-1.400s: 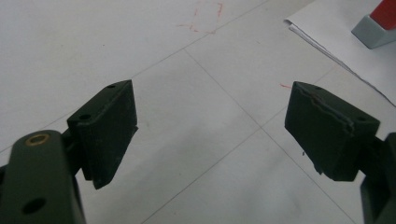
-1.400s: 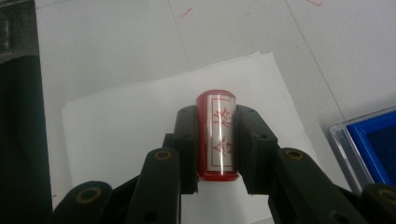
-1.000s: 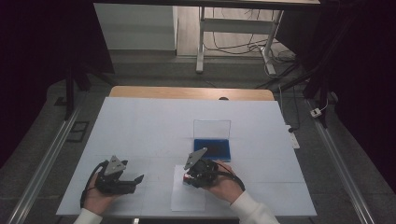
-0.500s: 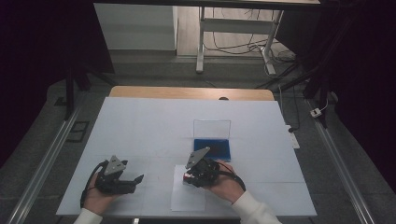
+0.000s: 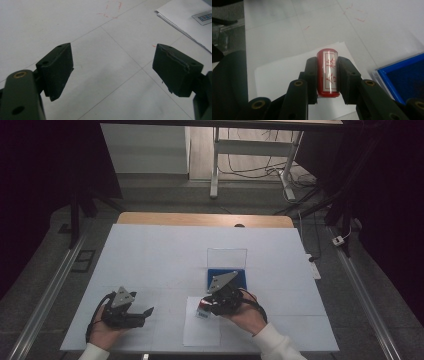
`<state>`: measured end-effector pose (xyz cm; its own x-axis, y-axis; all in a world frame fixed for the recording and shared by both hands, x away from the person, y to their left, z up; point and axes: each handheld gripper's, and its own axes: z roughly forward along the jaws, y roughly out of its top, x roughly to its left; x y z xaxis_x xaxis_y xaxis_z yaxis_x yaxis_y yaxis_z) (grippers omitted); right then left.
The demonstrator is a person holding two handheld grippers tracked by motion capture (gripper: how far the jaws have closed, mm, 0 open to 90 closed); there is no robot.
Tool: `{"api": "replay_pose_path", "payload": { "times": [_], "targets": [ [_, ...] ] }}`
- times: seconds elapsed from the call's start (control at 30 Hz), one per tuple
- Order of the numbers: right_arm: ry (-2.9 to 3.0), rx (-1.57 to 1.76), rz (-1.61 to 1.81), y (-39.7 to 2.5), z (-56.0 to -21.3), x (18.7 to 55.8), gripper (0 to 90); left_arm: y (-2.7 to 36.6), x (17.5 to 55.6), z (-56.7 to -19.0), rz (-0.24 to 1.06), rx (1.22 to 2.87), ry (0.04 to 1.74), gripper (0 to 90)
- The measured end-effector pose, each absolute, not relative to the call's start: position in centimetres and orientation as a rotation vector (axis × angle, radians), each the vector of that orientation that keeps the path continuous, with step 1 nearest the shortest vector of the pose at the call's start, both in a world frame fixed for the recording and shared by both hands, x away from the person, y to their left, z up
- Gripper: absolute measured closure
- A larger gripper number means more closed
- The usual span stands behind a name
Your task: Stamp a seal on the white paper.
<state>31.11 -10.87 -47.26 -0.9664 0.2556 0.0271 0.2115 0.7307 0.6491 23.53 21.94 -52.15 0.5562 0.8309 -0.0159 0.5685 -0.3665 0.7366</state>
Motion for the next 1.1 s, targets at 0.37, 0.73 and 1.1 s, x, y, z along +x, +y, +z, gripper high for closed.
{"api": "replay_pose_path", "payload": {
  "times": [0.37, 0.73, 1.1],
  "targets": [
    [2.825, 0.434, 1.098, -12.0, -46.6, 31.6, 69.8, 22.0, 23.5, -52.2, 0.476, 2.079, 1.121, 17.0],
    [2.787, 0.459, 1.128, -12.7, -45.9, 31.9, 69.8, 22.0, 23.5, -52.1, 0.475, 2.076, 1.120, 17.0],
    [2.745, 0.475, 1.142, -13.5, -45.0, 32.1, 69.8, 22.0, 23.5, -52.1, 0.479, 2.075, 1.120, 17.0]
  ]
}}
